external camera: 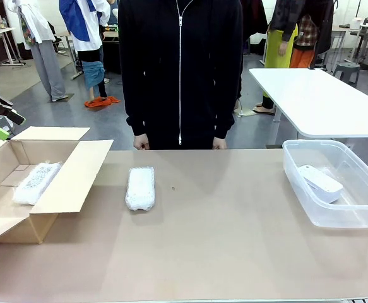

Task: Separate and place wrapped and unwrapped clocks.
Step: Pick up the Digital clock indicated by the person.

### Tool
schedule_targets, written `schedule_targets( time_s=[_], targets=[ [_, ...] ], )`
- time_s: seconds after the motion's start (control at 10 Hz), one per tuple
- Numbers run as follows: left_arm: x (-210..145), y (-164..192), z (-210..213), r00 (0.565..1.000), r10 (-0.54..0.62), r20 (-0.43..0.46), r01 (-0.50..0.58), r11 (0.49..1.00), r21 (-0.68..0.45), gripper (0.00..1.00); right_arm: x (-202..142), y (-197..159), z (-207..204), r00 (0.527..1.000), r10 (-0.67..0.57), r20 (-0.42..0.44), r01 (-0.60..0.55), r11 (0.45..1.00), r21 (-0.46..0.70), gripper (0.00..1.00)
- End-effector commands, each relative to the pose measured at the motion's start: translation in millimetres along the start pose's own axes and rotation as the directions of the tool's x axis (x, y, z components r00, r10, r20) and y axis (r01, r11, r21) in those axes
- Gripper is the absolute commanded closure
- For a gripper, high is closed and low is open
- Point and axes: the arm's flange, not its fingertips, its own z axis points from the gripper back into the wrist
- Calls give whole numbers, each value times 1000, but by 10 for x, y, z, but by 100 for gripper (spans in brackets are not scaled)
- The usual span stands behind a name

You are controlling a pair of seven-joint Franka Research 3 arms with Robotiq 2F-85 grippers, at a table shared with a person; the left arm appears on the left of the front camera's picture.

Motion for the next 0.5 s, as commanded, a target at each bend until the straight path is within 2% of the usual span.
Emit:
schedule_targets(
  time_s=[0.0, 0.1, 0.2, 0.4],
  targets=[
    [8, -15, 11, 1000, -3, -11, 3, 1000, -5, 0, 73, -281, 293, 979, 65, 193, -90, 988, 124, 0],
    [8, -15, 11, 1000, -3, -11, 3, 1000, -5, 0, 90, -366, 253, 952, 70, 298, -103, 990, 95, 0],
    [8, -15, 11, 1000, -3, -11, 3, 1000, -5, 0, 93, -418, 181, 917, 39, 396, -66, 996, 56, 0],
    [8, -15, 11, 1000, -3, -11, 3, 1000, -5, 0, 82, -452, 44, 906, 2, 424, -10, 1000, 17, 0]
  ],
)
